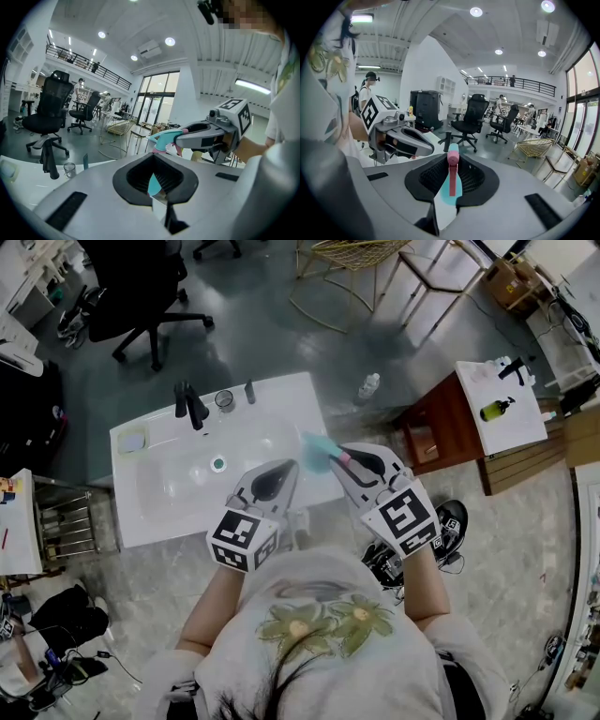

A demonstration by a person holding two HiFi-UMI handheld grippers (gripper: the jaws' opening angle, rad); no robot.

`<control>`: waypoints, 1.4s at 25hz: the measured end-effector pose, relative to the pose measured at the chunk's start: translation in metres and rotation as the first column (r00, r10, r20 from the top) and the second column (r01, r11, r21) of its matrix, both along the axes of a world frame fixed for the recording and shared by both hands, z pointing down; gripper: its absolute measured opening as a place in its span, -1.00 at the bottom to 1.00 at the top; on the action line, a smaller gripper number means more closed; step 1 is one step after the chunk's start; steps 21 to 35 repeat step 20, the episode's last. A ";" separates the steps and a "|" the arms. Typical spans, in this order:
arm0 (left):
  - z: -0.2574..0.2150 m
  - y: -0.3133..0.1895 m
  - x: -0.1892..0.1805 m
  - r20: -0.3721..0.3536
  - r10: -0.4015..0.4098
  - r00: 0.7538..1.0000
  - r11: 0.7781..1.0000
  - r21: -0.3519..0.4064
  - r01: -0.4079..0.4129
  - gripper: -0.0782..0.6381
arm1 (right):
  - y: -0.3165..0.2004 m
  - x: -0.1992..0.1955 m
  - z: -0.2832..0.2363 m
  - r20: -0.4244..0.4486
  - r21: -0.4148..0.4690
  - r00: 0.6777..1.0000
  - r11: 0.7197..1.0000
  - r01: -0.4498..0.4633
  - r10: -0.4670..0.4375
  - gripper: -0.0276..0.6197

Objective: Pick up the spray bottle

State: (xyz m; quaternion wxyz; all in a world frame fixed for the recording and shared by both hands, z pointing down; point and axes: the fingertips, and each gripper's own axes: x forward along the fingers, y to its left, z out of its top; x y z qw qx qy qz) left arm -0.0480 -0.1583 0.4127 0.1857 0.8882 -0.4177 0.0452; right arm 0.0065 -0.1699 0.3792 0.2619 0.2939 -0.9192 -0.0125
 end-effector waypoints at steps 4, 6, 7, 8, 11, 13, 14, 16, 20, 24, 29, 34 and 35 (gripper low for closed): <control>0.000 0.002 0.002 0.002 -0.002 1.000 1.000 0.000 0.002 -0.76 | 0.002 0.003 0.000 0.007 -0.001 1.000 1.000 -0.003 0.003 -0.70; 0.000 0.004 0.002 0.002 -0.002 1.000 1.000 0.000 0.002 -0.76 | 0.003 0.004 0.000 0.008 -0.004 1.000 1.000 -0.003 0.003 -0.70; 0.000 0.004 0.003 0.002 -0.002 1.000 1.000 0.000 0.002 -0.76 | 0.004 0.004 0.001 0.008 -0.005 1.000 1.000 -0.003 0.003 -0.70; 0.001 0.005 0.003 0.001 -0.002 1.000 1.000 -0.001 0.002 -0.76 | 0.004 0.005 0.001 0.008 -0.006 1.000 1.000 -0.003 0.003 -0.70; 0.004 0.007 0.005 -0.001 -0.002 1.000 1.000 -0.002 0.002 -0.76 | 0.006 0.006 0.004 0.007 -0.006 1.000 1.000 -0.003 0.003 -0.70; 0.005 0.009 0.005 -0.002 -0.002 1.000 1.000 -0.002 0.002 -0.76 | 0.007 0.006 0.005 0.007 -0.004 1.000 1.000 -0.005 0.006 -0.70; 0.005 0.009 0.005 -0.003 -0.002 1.000 1.000 -0.003 0.002 -0.76 | 0.008 0.006 0.004 0.007 -0.003 1.000 1.000 -0.007 0.007 -0.70; 0.005 0.011 0.004 -0.003 -0.002 1.000 1.000 -0.005 0.002 -0.76 | 0.009 0.006 0.003 0.010 -0.002 1.000 1.000 -0.009 0.009 -0.70; 0.006 0.013 0.003 -0.004 -0.002 1.000 1.000 -0.008 0.002 -0.76 | 0.010 0.006 0.005 0.019 -0.012 1.000 1.000 -0.012 0.012 -0.70; 0.006 0.013 0.003 -0.004 -0.002 1.000 1.000 -0.008 0.002 -0.76 | 0.010 0.006 0.005 0.019 -0.012 1.000 1.000 -0.012 0.012 -0.70; 0.006 0.013 0.003 -0.004 -0.002 1.000 1.000 -0.008 0.002 -0.76 | 0.010 0.006 0.005 0.019 -0.012 1.000 1.000 -0.012 0.012 -0.70; 0.006 0.013 0.003 -0.004 -0.002 1.000 1.000 -0.008 0.002 -0.76 | 0.010 0.006 0.005 0.019 -0.012 1.000 1.000 -0.012 0.012 -0.70; 0.006 0.013 0.003 -0.004 -0.002 1.000 1.000 -0.008 0.002 -0.76 | 0.010 0.006 0.005 0.019 -0.012 1.000 1.000 -0.012 0.012 -0.70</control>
